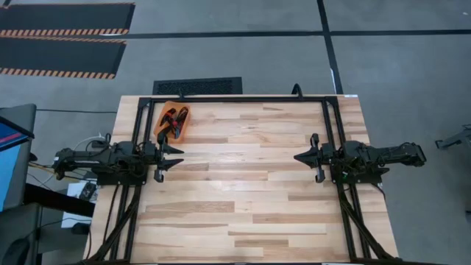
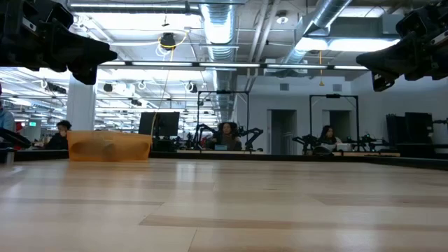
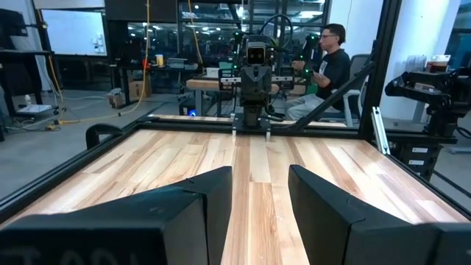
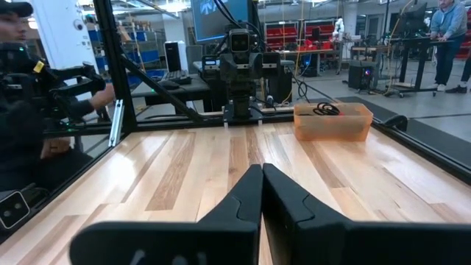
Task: Pick and place USB-C Cables
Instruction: Return to Home Position
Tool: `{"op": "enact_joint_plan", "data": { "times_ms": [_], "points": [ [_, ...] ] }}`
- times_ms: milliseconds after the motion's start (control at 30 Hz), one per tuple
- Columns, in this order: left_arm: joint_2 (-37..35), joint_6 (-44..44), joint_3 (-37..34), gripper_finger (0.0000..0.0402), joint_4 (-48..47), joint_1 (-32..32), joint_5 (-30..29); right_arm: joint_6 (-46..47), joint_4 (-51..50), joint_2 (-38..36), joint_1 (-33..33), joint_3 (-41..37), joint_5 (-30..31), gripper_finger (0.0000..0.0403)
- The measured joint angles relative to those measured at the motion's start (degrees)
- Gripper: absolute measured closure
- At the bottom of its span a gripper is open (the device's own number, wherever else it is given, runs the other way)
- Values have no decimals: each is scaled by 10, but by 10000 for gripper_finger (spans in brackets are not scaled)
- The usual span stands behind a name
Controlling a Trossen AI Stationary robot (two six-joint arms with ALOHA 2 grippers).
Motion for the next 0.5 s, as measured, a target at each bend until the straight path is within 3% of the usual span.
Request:
{"op": "enact_joint_plan", "data": {
  "times_ms": [500],
  "points": [
    [0,0,0,276,0,0,0,0,0,0,0,0,0,372]
  ]
}}
